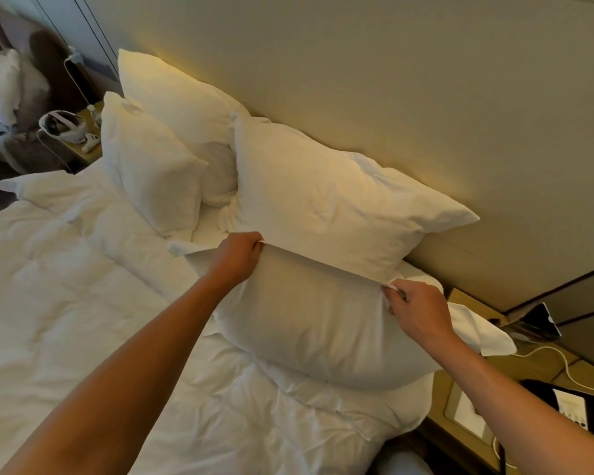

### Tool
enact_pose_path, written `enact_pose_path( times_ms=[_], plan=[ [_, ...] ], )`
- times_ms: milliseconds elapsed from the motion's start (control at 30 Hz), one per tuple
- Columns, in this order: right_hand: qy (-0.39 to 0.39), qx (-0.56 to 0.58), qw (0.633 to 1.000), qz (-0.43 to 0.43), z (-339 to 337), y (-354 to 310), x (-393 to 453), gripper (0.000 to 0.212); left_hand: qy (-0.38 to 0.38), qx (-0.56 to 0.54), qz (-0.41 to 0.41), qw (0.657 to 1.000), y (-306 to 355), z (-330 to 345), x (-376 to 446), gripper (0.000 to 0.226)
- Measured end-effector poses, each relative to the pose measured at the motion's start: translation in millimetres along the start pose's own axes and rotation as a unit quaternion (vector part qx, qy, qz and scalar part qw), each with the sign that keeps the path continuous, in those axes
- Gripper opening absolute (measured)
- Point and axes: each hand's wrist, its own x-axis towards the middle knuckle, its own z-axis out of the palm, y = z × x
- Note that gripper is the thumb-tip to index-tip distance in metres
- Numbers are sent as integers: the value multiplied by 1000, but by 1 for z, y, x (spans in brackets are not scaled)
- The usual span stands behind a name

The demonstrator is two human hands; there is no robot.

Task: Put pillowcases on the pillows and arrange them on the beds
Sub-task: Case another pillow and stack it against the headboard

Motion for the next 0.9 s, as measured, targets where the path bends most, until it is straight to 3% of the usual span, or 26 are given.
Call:
enact_pose_path(
  times_ms=[233,467,900],
  plan=[
    [-10,39,999,-17,-1,-37,41,45,41,45,7,998,-17,-38,49,30],
    [-21,56,998,-26,22,-79,96,49,68,86,-38,993,-48,-69,91,31],
    [-89,104,989,54,50,-64,124,46,77,105,21,991,-40,-60,150,29]
  ],
)
